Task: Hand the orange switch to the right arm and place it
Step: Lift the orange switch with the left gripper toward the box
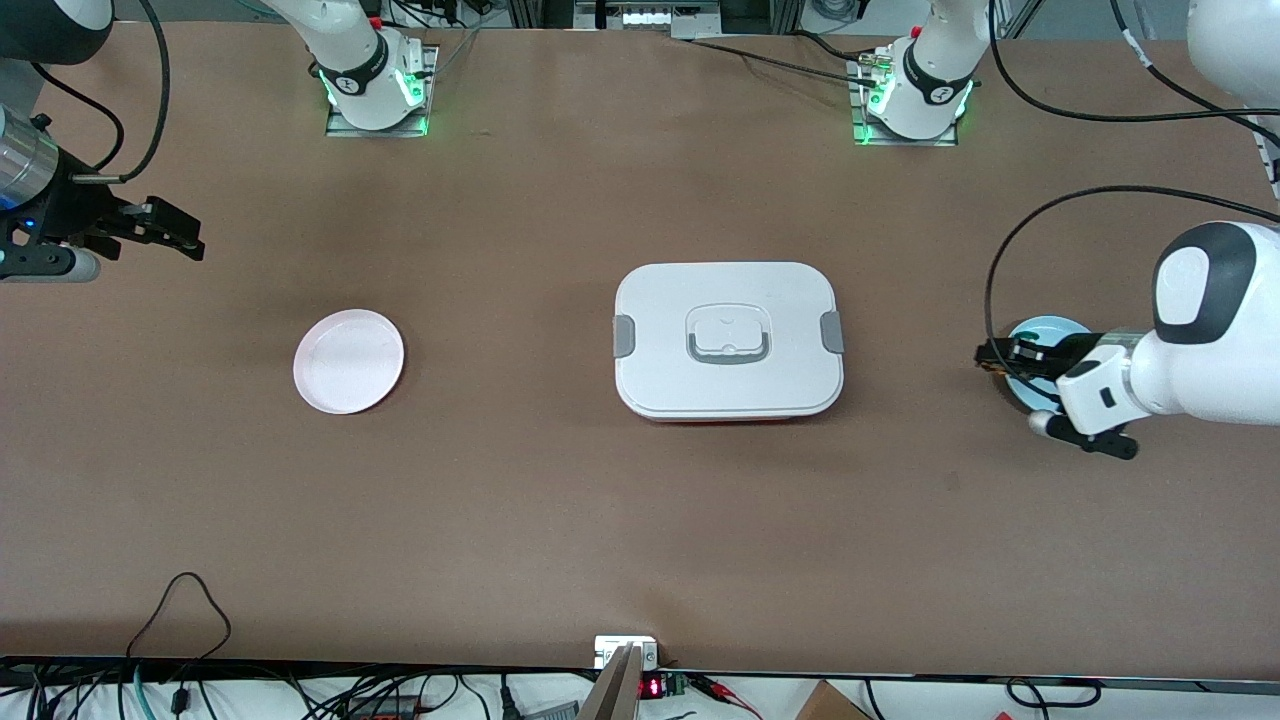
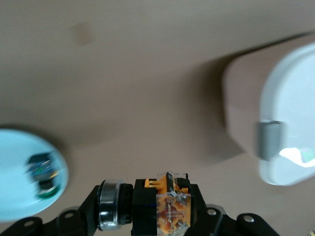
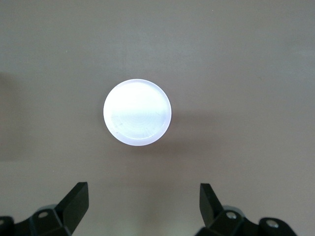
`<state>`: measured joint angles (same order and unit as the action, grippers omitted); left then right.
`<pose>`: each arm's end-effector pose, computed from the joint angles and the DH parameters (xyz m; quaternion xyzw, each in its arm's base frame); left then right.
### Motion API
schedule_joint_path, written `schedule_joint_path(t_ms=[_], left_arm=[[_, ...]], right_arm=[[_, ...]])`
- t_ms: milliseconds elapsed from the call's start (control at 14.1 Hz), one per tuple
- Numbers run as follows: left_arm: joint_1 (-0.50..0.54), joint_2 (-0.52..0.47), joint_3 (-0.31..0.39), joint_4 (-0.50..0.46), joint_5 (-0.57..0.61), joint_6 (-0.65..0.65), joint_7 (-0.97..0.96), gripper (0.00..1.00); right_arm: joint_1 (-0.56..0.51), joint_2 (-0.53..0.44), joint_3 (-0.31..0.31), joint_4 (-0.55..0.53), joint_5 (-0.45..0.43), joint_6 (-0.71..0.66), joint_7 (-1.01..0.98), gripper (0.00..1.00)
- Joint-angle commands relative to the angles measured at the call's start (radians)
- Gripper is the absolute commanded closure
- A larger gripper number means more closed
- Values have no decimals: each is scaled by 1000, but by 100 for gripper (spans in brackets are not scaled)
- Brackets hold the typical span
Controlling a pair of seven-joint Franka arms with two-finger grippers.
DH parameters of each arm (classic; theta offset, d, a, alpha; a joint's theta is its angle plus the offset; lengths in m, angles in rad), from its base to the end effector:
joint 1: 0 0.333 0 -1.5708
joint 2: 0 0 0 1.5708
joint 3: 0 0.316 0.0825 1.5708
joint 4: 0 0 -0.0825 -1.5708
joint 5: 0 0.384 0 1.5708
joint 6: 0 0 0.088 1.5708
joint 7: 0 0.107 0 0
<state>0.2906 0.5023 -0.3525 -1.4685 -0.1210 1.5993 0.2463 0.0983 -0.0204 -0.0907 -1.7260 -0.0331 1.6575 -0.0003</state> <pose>0.6524 -0.0180 0.3843 0.9660 -0.1323 -0.1549 0.1594 0.5504 0.0005 0.5697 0.9996 0.0058 -0.0240 0.0156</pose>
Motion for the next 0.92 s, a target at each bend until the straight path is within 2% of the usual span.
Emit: schedule_joint_path(t_ms=[0, 142, 283, 354, 496, 708, 850], left_arm=[[7, 9, -71, 25, -150, -64, 42, 97], [15, 5, -150, 24, -286, -102, 39, 100], [18, 2, -184, 27, -423, -93, 62, 100], [19, -1, -209, 25, -495, -67, 97, 100], [19, -21, -282, 22, -564, 0, 195, 100], [22, -60, -396, -6, -644, 138, 232, 100], [25, -74, -446, -13, -661, 209, 303, 100]], right_arm=[[-6, -6, 3, 28, 13, -27, -7, 0], [-3, -6, 3, 29, 12, -30, -9, 0], [-5, -6, 2, 29, 12, -35, -9, 0], [-6, -10, -3, 29, 13, -42, -7, 0], [-6, -7, -3, 29, 27, -48, -4, 0], [-6, 5, -3, 28, 166, -62, -6, 0], [-5, 13, -1, 28, 244, -68, -6, 0]])
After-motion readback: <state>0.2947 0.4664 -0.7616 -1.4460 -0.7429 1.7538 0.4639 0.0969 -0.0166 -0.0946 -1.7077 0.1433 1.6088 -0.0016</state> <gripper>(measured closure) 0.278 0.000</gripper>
